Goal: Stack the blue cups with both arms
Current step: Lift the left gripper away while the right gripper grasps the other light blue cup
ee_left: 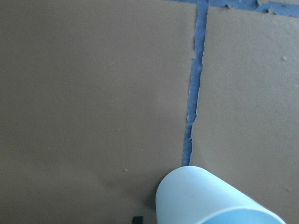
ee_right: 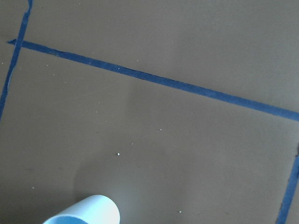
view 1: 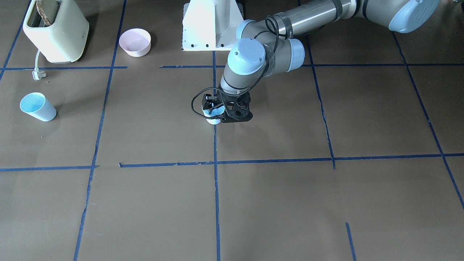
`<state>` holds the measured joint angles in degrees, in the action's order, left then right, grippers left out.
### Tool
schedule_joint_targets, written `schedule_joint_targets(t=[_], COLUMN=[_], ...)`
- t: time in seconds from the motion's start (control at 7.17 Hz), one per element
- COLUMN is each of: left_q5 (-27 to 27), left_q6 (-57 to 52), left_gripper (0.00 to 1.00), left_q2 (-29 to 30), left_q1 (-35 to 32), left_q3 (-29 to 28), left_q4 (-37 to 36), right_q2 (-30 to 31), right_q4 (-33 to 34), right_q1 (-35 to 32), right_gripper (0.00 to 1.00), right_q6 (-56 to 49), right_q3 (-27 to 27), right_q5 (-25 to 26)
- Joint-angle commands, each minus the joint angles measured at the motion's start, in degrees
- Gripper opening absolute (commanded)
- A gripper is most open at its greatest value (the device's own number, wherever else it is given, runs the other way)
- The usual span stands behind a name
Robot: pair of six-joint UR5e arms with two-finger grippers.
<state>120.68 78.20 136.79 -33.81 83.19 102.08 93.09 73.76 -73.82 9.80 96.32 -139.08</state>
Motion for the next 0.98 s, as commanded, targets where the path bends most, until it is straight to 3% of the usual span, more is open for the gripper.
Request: schedule_joint_targets(t=[0.0,0.14,0.42,0.84], left_q5=[3.91,7.43,7.90,7.81], left_q6=[0.46,0.38,0.11,0.02], left_gripper=[1.00,1.00,1.00,1.00], left_q2=[-4.66,-6.17,-6.98,-7.33], left_q1=[-5.89,-8.44,-8.64,-8.56], left_q3=[9.30,11.27,11.38,11.38], left_q4=[-0.04,0.05,0.23,0.40], right_q2=[0.95,2.95,4.11,5.17], right_q4=[-4.99,-8.25,-11.61,-11.62], right_q1=[4.99,6.22,10.09,10.54], right_gripper=[1.00,1.00,0.99,0.99], right_q6=[6.62,9.07,13.75,13.93], right_q3=[0.27,0.27,-0.60,-1.13], right_q5=[0.12,0.03,0.47,-0.14])
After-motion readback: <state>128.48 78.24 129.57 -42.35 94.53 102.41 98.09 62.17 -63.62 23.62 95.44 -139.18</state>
